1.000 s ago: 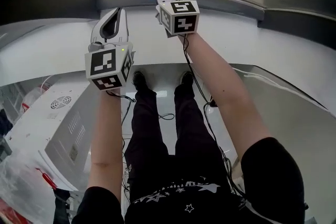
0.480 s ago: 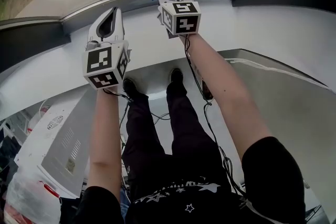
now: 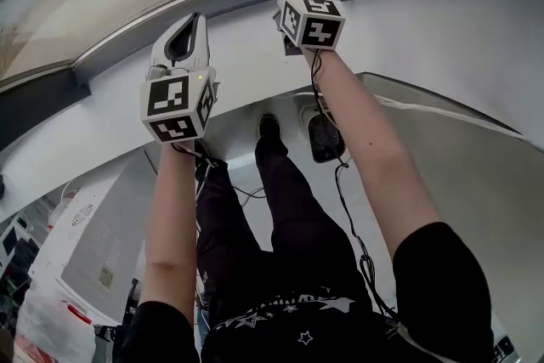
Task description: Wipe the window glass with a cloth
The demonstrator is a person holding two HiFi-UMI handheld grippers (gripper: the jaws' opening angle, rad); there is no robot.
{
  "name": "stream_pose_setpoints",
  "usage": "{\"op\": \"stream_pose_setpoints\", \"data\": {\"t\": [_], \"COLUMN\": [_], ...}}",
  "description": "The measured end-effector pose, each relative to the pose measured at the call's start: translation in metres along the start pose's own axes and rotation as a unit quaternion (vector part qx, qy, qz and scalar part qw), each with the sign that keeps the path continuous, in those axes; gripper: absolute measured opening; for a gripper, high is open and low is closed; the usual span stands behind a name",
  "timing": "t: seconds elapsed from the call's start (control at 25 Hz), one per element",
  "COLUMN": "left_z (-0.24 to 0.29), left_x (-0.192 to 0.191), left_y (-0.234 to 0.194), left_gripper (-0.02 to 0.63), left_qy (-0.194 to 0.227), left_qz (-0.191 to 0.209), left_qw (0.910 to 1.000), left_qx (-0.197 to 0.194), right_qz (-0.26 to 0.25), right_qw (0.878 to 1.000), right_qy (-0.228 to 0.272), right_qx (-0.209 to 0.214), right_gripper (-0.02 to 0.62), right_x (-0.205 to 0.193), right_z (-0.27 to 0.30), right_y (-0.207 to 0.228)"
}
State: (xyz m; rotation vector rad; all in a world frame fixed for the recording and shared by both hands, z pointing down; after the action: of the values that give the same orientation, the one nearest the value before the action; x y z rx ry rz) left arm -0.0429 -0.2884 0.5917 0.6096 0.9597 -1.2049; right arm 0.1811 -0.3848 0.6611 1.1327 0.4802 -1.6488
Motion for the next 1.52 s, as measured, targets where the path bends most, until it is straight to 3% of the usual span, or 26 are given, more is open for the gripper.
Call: {"op": "stream_pose_setpoints", "data": {"t": [0.4,0.64,1.08,1.52], "left_z": [0.027,0.02,-0.057,-0.172], "left_x": [0.001,0.003,0.018,0.034], "left_y": [0.066,0.083,0.069,0.017], "left_gripper": [0.009,0.009,0.009,0.009], "left_qy": [-0.004,-0.003,0.007,0.057], "left_qz": [0.005,0.007,-0.004,-0.023], "left_qw": [0.9999,0.9999,0.999,0.9932], "left_qx": [-0.011,-0.008,0.044,0.099], "right_qz": [0.037,0.049,0.088,0.03], "right_qw": [0.998,0.996,0.996,0.998], "right_qy": [0.005,0.001,-0.015,-0.016], "right_qx": [-0.06,-0.07,-0.032,0.053], "right_gripper": [0.075,0.075,0.075,0.075], "right_x": [0.001,-0.006,-0.004,0.021], "right_z": [-0.031,-0.053,-0.094,-0.133], "right_y": [0.098,0.11,0.053,-0.074]}}
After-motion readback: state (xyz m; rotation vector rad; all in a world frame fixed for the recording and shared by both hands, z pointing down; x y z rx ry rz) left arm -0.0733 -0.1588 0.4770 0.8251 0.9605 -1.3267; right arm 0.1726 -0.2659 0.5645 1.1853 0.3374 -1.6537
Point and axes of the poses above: the fingertips, and each gripper's own axes: z forward along the fingers, y to its right, x out of its top, the point moved 9 cm from there along -z, backward along the fingers, and after that the axes turned 7 degrees about x, right-handed, at the moved point
